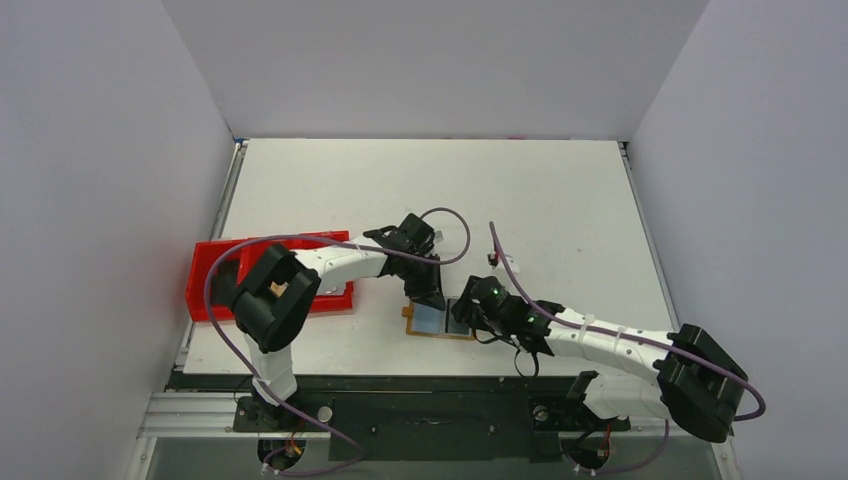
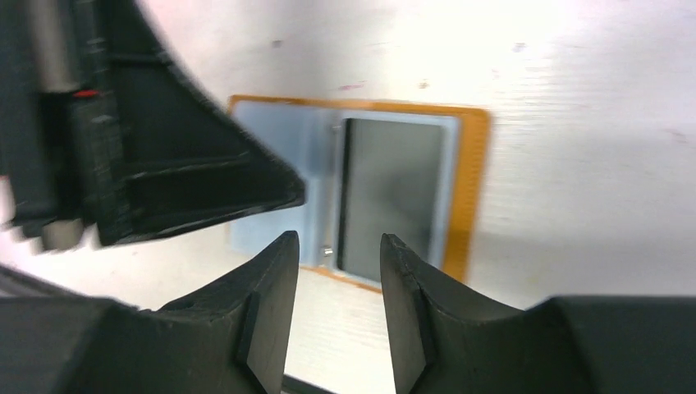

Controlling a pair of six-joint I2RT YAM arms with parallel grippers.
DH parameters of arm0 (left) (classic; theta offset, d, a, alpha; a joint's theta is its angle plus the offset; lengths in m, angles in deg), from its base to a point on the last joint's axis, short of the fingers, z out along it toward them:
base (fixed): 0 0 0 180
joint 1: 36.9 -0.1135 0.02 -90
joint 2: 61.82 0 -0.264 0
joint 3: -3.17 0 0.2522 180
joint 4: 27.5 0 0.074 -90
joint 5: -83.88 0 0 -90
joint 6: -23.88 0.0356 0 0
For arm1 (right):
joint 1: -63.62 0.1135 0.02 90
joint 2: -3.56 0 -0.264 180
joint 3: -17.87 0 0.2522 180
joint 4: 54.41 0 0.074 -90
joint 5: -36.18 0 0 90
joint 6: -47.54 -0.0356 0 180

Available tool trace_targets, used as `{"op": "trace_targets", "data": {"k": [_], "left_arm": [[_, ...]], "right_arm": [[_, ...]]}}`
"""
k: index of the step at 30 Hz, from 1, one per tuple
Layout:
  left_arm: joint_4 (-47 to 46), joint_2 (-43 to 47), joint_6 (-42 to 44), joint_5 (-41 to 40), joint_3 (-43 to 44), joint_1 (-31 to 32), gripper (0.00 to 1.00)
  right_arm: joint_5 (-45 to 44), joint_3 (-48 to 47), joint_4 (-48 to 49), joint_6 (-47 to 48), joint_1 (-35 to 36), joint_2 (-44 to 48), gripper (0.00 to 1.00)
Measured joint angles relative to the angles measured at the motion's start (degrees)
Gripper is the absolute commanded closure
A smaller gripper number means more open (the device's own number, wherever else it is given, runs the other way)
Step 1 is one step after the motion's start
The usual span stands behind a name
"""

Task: Take the credit cards out of the card holder
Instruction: Remove the credit card from the card holder.

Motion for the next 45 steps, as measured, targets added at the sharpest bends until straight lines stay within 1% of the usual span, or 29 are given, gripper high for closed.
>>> {"op": "trace_targets", "data": {"k": [6, 11, 18, 24, 25, 33, 45], "left_arm": [[-3.8, 0.0, -1.8, 1.6, -0.9, 0.8, 0.86], [-5.6, 0.0, -2.4, 1.8, -2.5, 0.8, 0.86], [-6.7, 0.0, -2.9, 1.7, -4.7, 0.8, 0.86], [-8.0, -0.5, -3.1, 1.7, -5.5, 0.8, 0.86], [-8.3, -0.6, -3.1, 1.8, -5.6, 0.8, 0.86], [-10.3, -0.7, -3.3, 1.8, -6.7, 0.8, 0.86], [-13.0, -0.7, -4.0, 3.2, -8.5, 0.2, 0.86]], "right_arm": [[-0.6, 2.3, -4.0, -0.5, -3.6, 0.1, 0.67], [-0.5, 2.3, -4.7, -0.5, -3.9, -1.6, 0.72], [-0.5, 2.2, -5.0, 0.0, -3.9, -3.0, 0.77], [-0.5, 0.7, -5.0, 0.6, -3.9, -5.8, 0.87], [-0.5, 0.5, -4.9, 0.5, -3.9, -6.3, 0.91], [-0.5, -0.1, -3.8, 0.6, -3.9, -7.4, 1.0], [-2.5, -2.8, -4.0, 1.2, -2.3, -10.4, 1.0]]}}
